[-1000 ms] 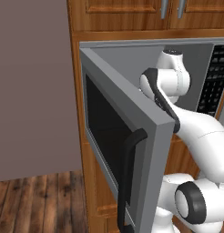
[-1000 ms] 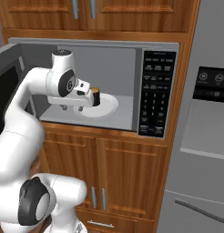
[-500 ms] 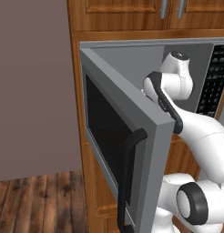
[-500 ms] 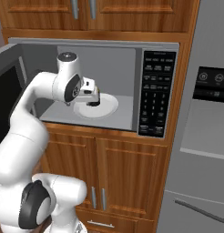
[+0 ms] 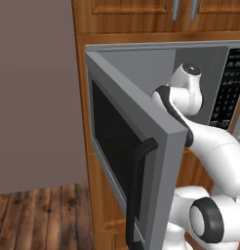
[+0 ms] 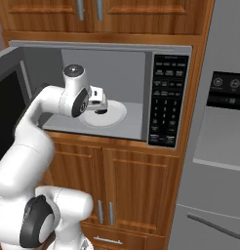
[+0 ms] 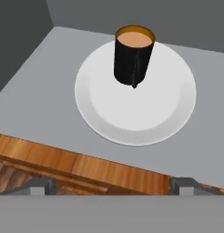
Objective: Pick the cup of tea, navigate to the dining table, and place it on the saucer.
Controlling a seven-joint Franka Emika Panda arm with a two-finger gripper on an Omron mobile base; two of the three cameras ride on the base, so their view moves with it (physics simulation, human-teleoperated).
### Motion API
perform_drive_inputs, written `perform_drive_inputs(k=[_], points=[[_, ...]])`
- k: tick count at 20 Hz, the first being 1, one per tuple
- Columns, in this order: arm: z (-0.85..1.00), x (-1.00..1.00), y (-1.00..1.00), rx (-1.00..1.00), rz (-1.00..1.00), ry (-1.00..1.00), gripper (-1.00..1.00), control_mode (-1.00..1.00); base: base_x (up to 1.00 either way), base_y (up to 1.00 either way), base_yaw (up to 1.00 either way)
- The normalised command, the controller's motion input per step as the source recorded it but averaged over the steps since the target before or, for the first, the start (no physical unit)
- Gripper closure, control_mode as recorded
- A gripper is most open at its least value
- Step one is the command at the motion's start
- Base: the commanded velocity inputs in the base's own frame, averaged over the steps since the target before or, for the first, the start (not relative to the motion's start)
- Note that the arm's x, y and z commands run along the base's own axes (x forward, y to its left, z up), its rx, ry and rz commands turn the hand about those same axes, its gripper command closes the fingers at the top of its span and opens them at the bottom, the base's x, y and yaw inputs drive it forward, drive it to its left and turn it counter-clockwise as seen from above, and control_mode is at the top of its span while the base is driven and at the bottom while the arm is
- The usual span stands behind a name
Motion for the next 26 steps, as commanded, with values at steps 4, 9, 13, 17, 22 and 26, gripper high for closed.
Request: perform_drive_inputs(k=[4,9,13,17,22,26], points=[[-0.17,0.48,0.00,0.00,0.00,0.03,-1.00,-1.00,0.00,0.00,0.00],[-0.22,0.69,0.00,0.00,0.00,0.11,-1.00,-1.00,0.00,0.00,0.00],[-0.33,0.66,0.01,0.00,0.00,0.10,-1.00,-1.00,0.00,0.00,0.00],[-0.25,0.72,0.00,0.00,0.00,0.05,-1.00,-1.00,0.00,0.00,0.00],[-0.30,0.53,0.00,0.00,0.00,0.03,-1.00,-1.00,0.00,0.00,0.00],[-0.35,0.48,0.00,0.00,0.00,0.00,-1.00,-1.00,0.00,0.00,0.00]])
